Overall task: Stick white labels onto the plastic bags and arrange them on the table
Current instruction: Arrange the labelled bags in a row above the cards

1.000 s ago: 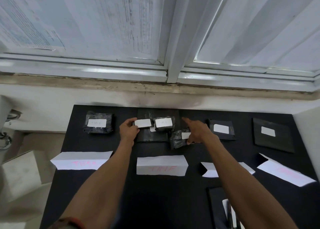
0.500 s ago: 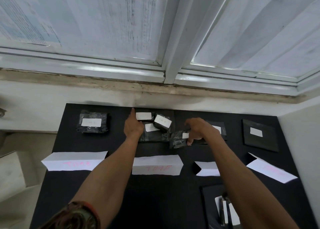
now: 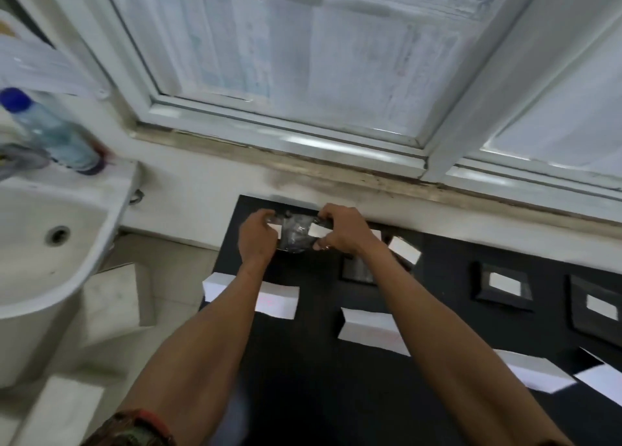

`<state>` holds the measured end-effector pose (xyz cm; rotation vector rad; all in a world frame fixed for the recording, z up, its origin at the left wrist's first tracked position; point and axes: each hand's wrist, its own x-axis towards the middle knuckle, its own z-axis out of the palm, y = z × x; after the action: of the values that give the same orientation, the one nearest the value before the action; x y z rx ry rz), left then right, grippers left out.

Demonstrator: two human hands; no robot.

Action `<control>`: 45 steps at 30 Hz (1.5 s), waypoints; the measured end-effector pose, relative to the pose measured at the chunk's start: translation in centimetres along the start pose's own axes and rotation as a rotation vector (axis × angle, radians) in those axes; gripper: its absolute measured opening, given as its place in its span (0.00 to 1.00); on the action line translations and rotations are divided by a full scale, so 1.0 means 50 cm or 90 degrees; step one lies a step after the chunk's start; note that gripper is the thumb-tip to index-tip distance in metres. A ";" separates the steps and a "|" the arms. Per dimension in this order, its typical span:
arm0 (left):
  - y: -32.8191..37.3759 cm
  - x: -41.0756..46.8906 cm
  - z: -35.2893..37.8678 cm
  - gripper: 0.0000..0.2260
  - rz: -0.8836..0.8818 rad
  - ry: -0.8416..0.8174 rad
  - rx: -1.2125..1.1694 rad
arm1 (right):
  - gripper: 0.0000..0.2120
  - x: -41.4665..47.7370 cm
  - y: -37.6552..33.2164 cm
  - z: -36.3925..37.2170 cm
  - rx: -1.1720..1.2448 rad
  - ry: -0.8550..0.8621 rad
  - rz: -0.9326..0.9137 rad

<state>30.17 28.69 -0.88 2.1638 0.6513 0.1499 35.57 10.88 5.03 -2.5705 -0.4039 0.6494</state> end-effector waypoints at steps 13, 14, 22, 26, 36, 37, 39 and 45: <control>-0.147 0.075 -0.047 0.14 -0.070 -0.244 -0.014 | 0.35 0.112 -0.076 0.222 -0.020 0.087 0.037; -0.149 0.073 -0.042 0.14 -0.070 -0.240 -0.022 | 0.34 0.110 -0.072 0.223 -0.022 0.096 0.037; -0.128 0.065 -0.024 0.19 -0.091 -0.248 -0.032 | 0.42 0.089 -0.060 0.217 -0.026 0.106 0.058; -0.104 0.040 -0.016 0.26 -0.046 -0.194 -0.013 | 0.44 0.043 -0.044 0.200 0.078 0.150 0.045; 0.051 -0.120 0.075 0.25 0.103 -0.120 0.069 | 0.29 -0.179 0.108 0.131 0.121 0.278 0.143; 0.073 -0.148 0.091 0.25 0.111 -0.130 0.070 | 0.28 -0.214 0.132 0.123 0.128 0.298 0.153; 0.110 -0.205 0.125 0.26 0.125 -0.171 0.078 | 0.26 -0.283 0.181 0.109 0.131 0.338 0.171; 0.205 -0.427 0.265 0.26 0.199 -0.320 0.038 | 0.23 -0.500 0.388 0.082 0.153 0.382 0.269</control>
<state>20.25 3.49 1.08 2.2263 0.0305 -0.2471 15.57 -13.75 1.56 -2.4699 0.3975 0.0253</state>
